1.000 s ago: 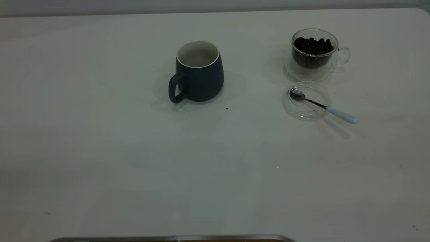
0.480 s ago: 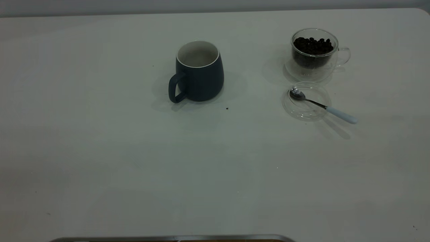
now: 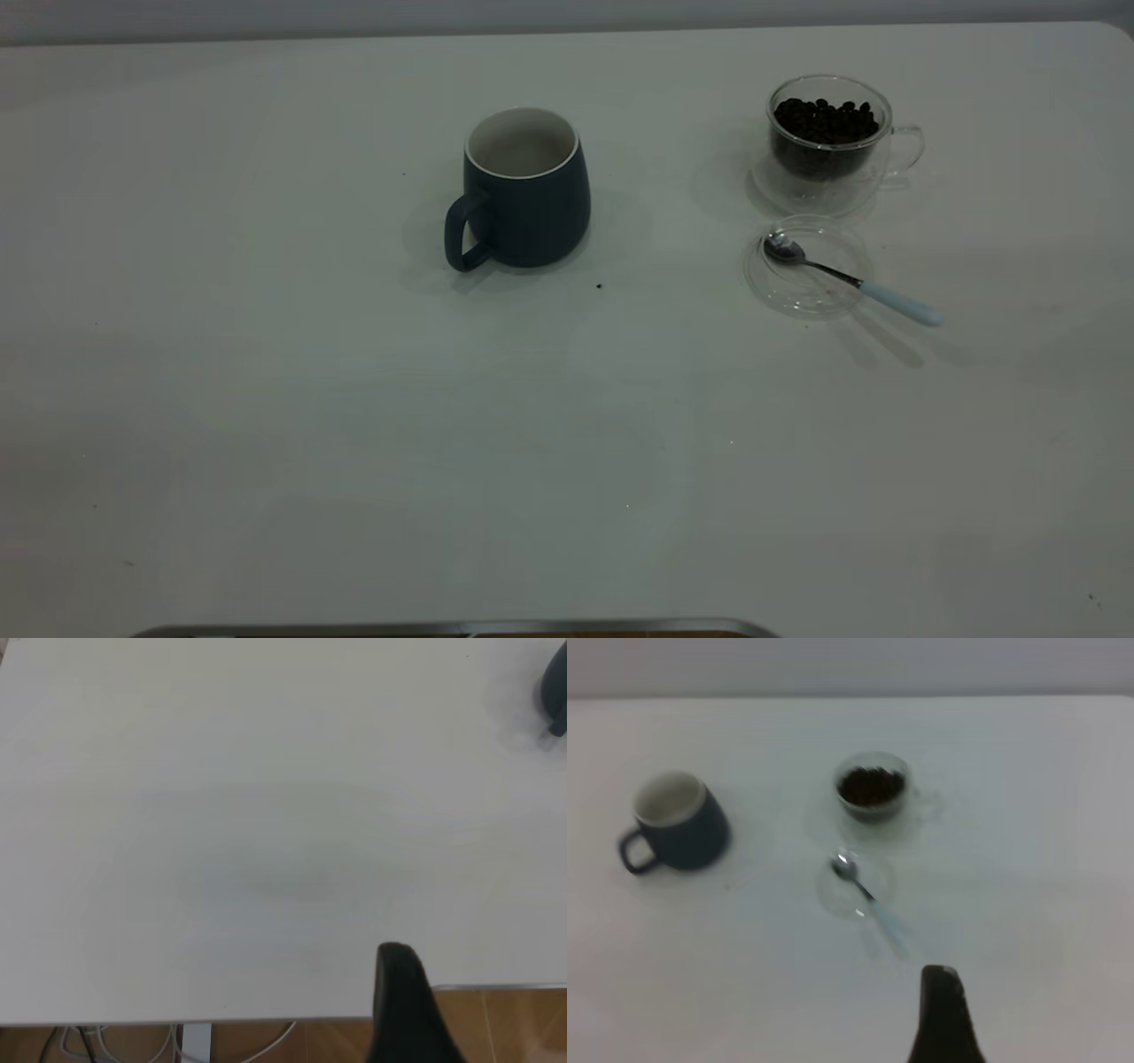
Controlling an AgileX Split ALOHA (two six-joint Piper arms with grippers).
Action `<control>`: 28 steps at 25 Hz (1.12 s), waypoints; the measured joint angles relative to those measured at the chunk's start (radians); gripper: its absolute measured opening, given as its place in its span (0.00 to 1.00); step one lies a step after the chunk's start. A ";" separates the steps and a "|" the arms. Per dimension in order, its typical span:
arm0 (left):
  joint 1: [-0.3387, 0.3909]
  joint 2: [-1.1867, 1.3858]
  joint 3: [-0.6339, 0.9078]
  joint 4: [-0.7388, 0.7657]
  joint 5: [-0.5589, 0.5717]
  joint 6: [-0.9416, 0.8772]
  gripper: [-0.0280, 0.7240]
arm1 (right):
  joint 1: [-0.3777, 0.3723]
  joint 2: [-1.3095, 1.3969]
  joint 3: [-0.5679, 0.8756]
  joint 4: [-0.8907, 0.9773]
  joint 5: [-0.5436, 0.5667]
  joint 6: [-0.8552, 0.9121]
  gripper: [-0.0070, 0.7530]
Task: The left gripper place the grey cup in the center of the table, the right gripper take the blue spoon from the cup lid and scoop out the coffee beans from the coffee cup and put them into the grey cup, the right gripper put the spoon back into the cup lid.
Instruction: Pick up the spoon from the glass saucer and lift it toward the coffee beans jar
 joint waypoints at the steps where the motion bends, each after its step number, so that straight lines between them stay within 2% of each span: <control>1: 0.000 0.000 0.000 0.000 0.000 0.000 0.70 | 0.000 0.062 -0.019 0.019 -0.031 0.000 0.77; 7: 0.000 0.000 0.000 0.000 0.000 0.000 0.70 | 0.000 0.543 -0.098 0.293 -0.193 -0.119 0.77; 12: 0.000 0.000 0.000 0.000 0.000 0.000 0.70 | 0.000 0.865 -0.102 0.631 -0.347 -0.376 0.77; 16: 0.000 0.000 0.000 0.000 0.000 0.000 0.70 | 0.000 1.060 -0.107 0.872 -0.429 -0.585 0.77; 21: 0.000 0.000 0.000 0.000 0.000 0.001 0.70 | -0.004 1.254 -0.107 1.123 -0.506 -0.763 0.78; 28: 0.000 0.000 0.000 0.000 0.000 0.000 0.70 | -0.090 1.464 -0.107 1.340 -0.507 -0.930 0.78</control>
